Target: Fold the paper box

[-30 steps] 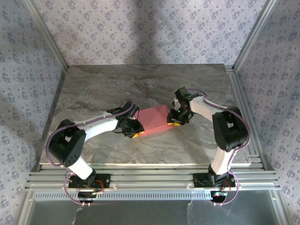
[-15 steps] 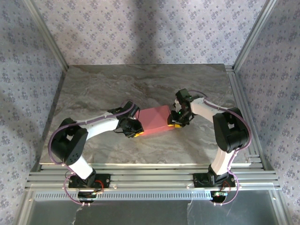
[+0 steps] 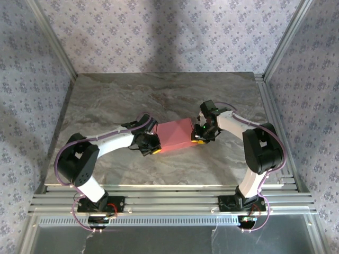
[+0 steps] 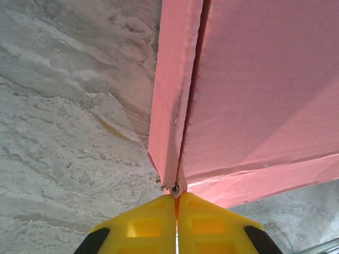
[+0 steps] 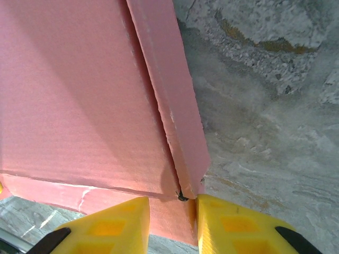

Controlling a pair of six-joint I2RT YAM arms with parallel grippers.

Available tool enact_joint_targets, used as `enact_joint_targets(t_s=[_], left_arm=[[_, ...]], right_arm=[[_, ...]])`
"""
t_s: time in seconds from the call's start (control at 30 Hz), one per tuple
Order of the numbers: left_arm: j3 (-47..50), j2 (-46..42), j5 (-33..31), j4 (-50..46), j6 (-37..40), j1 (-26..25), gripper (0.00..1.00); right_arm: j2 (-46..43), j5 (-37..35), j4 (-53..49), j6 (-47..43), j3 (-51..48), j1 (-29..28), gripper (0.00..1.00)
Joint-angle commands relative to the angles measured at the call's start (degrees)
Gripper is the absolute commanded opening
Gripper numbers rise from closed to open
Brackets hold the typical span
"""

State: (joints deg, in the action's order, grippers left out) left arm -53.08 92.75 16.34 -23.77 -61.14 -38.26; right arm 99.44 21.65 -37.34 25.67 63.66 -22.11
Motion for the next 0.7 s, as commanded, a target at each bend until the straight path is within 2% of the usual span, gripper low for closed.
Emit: enact_joint_targets(t_s=[0.0, 0.3, 0.57, 0.67], left_arm=[[0.9, -0.6, 0.6, 0.9, -0.5, 0.4, 0.05], [1.1, -0.5, -0.1, 0.4, 0.3, 0.5, 0.05], [0.6, -2.1, -0.5, -0.3, 0.8, 0.7, 0.20], [0.2, -3.7, -1.4, -1.1, 1.1, 0.9, 0.23]], right_arm=[[-1.4, -0.3, -0.7, -0.5, -0.7, -0.3, 0.30], [-1.6, -0.8, 0.4, -1.1, -2.0, -0.2, 0.30], [-2.5, -0.7, 0.2, -1.4, -2.4, 0.4, 0.32], [-2.7, -0.5, 0.3, -1.3, -2.6, 0.6, 0.33]])
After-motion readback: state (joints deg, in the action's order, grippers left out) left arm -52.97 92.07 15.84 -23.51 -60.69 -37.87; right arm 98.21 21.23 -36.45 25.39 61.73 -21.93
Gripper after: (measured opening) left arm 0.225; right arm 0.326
